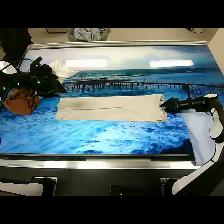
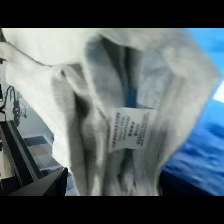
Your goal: Fold the shirts.
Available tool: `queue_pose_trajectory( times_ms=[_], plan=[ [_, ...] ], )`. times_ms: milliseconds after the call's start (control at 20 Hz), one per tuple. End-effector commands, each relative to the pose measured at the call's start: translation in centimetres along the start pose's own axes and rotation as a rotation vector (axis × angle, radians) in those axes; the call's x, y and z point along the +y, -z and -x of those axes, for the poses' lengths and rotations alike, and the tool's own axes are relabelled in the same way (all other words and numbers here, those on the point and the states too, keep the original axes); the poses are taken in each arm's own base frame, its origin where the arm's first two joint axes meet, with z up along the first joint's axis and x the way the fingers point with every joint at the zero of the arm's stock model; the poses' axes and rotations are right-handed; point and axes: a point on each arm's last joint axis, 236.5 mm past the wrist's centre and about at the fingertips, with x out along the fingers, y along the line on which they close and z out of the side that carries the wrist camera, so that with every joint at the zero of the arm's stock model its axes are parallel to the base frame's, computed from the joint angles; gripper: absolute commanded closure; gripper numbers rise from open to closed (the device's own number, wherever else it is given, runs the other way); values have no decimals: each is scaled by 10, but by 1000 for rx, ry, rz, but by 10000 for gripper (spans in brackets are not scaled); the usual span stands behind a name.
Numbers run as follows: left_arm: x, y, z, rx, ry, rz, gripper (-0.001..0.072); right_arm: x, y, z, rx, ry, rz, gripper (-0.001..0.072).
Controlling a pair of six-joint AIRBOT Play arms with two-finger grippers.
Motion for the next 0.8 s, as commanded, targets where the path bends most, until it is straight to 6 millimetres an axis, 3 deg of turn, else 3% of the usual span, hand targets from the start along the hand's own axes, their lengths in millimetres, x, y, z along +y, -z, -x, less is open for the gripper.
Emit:
queue_pose_trajectory(
  times_ms=[0,200,350,550,600,650,700,750],
  plan=[
    [0,0,0,-1,0,0,108,14,-2,-12,15,-37,41,6],
    [0,0,0,-1,0,0,108,17,0,-15,27,-41,49,16],
    [0,0,0,-1,0,0,108,-3,2,-15,37,44,-7,272],
    [0,0,0,-1,0,-1,108,-13,11,-22,93,112,-11,293],
    [0,0,0,-2,0,0,108,-10,10,-29,101,120,1,396],
    [0,0,0,-1,0,-1,108,-8,7,-35,100,127,12,570],
    [0,0,0,-1,0,-1,109,-1,4,-39,98,132,25,649],
    [0,0,0,-1,0,-1,111,5,-2,-40,83,149,49,650]
  ],
)
